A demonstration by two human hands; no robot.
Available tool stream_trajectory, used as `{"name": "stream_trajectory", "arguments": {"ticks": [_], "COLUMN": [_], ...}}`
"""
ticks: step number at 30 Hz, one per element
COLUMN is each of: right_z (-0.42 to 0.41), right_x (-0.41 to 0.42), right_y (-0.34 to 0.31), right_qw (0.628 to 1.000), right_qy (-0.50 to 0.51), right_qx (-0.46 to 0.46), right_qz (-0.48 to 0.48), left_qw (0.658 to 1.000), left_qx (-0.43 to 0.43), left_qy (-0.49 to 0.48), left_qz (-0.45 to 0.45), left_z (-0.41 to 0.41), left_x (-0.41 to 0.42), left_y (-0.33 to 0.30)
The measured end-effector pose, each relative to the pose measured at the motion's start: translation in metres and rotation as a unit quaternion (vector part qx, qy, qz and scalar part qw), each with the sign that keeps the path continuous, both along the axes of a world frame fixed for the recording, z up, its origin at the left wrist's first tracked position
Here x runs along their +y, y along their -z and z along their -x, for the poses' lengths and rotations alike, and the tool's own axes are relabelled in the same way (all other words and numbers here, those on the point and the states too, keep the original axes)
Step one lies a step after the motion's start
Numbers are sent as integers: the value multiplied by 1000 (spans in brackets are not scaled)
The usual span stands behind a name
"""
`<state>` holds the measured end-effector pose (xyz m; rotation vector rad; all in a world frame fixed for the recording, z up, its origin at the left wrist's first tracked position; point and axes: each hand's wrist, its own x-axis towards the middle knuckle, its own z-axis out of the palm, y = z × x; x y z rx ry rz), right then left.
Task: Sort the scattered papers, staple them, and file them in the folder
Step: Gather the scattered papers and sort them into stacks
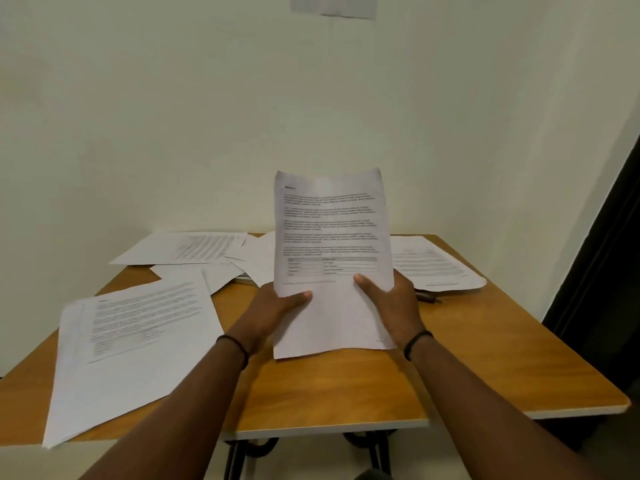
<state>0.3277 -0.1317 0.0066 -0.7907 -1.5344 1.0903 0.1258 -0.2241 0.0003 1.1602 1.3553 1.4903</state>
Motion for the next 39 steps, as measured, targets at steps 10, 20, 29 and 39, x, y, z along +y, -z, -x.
{"name": "stream_trajectory", "arguments": {"ticks": [10, 20, 29, 39], "right_z": [-34, -21, -19, -21], "right_x": [50, 59, 59, 58], "right_y": [43, 56, 56, 63], "right_qw": [991, 988, 992, 992], "right_qy": [15, 88, 72, 100], "right_qx": [-69, -102, -86, -37], "right_qz": [117, 77, 53, 62], "left_qw": [899, 775, 799, 754], "left_qx": [350, 589, 587, 588], "left_qy": [-261, -230, -78, -283], "left_qz": [27, 16, 105, -83], "left_z": [7, 38, 55, 70], "left_x": [53, 96, 132, 152], "left_y": [22, 21, 18, 1]}}
